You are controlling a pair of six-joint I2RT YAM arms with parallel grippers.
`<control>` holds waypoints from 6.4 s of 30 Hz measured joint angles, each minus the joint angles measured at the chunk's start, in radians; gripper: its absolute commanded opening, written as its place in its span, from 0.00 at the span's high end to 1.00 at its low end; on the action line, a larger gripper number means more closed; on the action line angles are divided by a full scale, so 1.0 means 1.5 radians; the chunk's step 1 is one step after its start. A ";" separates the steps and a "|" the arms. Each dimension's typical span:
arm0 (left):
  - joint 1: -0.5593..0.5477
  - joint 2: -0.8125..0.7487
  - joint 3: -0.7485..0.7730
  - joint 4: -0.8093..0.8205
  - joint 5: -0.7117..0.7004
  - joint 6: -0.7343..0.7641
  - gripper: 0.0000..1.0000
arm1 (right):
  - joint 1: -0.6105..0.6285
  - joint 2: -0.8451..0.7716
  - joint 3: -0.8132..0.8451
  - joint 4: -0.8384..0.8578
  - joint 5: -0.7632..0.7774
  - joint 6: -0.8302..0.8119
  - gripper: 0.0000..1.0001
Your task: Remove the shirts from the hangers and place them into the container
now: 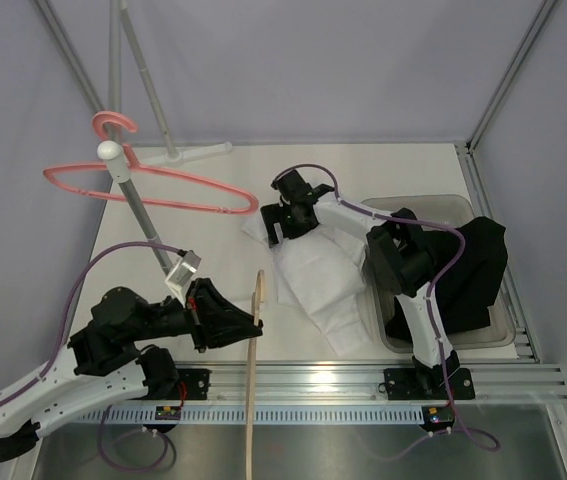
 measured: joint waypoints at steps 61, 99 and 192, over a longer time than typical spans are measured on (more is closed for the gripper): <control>-0.001 0.002 -0.021 -0.017 0.057 -0.014 1.00 | -0.123 -0.497 0.497 0.151 0.555 -0.406 1.00; -0.001 -0.036 -0.034 0.003 0.085 -0.056 1.00 | -0.279 -0.517 -0.038 -0.008 0.518 -0.166 1.00; -0.117 0.487 0.243 -0.076 -0.569 0.086 1.00 | -0.073 -1.172 -0.448 -0.400 -0.188 0.120 0.31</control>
